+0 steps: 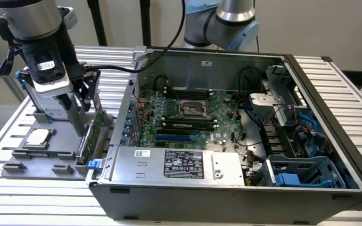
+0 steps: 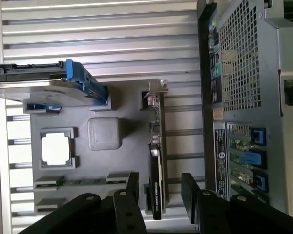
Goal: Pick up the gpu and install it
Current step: 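Pick up the gpu and move the gpu toward the slot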
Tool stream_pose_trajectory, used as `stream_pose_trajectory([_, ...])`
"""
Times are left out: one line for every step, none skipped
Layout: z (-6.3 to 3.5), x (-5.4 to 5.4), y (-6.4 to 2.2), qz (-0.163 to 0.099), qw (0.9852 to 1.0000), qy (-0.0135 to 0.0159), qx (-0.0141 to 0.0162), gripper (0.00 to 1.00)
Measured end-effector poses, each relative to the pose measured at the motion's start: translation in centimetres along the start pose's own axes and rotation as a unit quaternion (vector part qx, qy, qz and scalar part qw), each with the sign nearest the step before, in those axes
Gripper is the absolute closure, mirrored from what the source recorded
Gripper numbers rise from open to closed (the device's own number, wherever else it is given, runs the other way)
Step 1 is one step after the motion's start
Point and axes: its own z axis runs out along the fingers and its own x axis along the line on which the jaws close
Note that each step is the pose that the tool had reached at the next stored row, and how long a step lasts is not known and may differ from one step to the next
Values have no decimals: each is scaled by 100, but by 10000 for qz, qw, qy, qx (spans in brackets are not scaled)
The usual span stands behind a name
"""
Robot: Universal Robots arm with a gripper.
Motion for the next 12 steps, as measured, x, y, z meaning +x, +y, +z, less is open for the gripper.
stream_pose_trajectory([17, 0, -5, 0, 10000, 0, 0, 0])
stream_pose_trajectory([36, 0, -10, 0, 10000, 0, 0, 0])
stream_pose_trajectory([53, 0, -15, 0, 10000, 0, 0, 0])
stream_pose_trajectory([71, 1, -18, 0, 10000, 0, 0, 0])
stream_pose_trajectory([89, 1, -20, 1, 10000, 0, 0, 0])
stream_pose_trajectory([106, 1, -22, 0, 10000, 0, 0, 0])
stream_pose_trajectory([125, 1, -25, 0, 10000, 0, 0, 0])
stream_pose_trajectory([143, 1, -26, 0, 10000, 0, 0, 0])
stream_pose_trajectory([162, 1, -28, 0, 10000, 0, 0, 0])
stream_pose_trajectory([180, 2, -30, 0, 10000, 0, 0, 0])
stream_pose_trajectory([197, 2, -32, 0, 10000, 0, 0, 0])
stream_pose_trajectory([216, 2, -34, 0, 10000, 0, 0, 0])
